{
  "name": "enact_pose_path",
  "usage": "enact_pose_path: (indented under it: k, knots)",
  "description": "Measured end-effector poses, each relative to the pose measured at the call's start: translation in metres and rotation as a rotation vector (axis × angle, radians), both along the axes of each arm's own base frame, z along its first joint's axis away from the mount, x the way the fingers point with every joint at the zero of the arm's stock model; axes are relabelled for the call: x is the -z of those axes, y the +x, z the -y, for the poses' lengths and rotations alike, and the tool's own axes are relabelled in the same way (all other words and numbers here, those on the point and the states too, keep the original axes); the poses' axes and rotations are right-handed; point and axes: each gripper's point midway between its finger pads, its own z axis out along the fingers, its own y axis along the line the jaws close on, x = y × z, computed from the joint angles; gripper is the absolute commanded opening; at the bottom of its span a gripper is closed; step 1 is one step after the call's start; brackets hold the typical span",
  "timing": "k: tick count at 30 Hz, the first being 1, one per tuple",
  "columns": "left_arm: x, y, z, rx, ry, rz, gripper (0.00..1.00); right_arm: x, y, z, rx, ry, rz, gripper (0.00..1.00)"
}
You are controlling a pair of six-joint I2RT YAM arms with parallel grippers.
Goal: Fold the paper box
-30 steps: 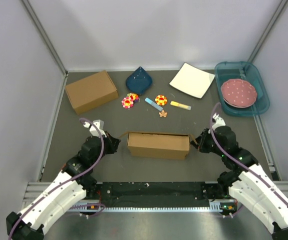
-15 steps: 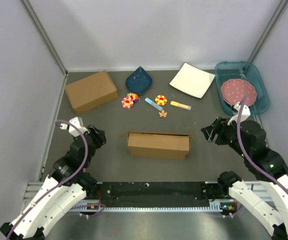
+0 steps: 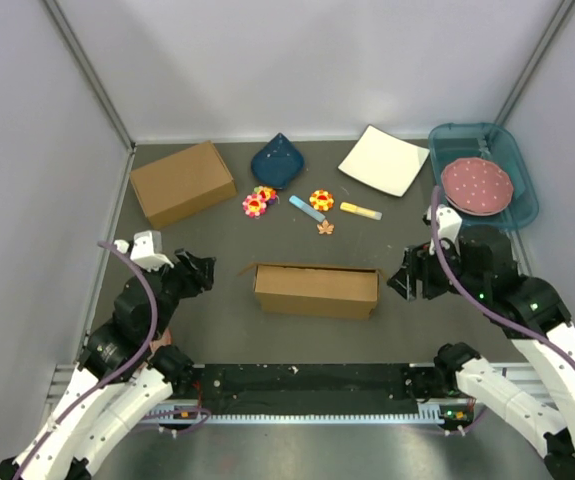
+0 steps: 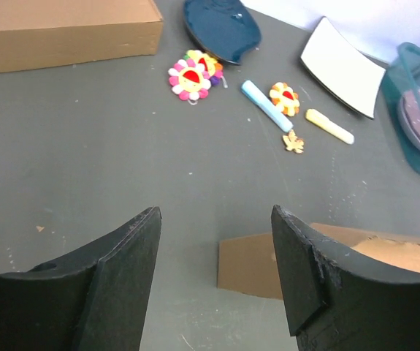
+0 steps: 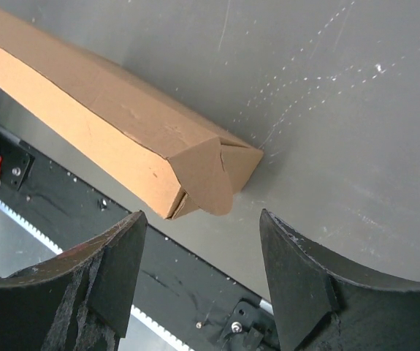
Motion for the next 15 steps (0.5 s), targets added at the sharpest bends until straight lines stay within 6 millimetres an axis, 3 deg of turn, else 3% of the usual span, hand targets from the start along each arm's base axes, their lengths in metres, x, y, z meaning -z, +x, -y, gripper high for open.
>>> enact_pose_path:
  k: [8,15]
  knots:
    - [-0.003,-0.002,0.023,0.132,-0.006,0.04,0.68,0.017,-0.001,-0.016,-0.08,-0.054,-0.073,0.63]
    - [0.008,0.0,0.036,0.191,-0.011,0.048,0.68,0.032,0.006,-0.02,-0.07,-0.1,-0.094,0.51]
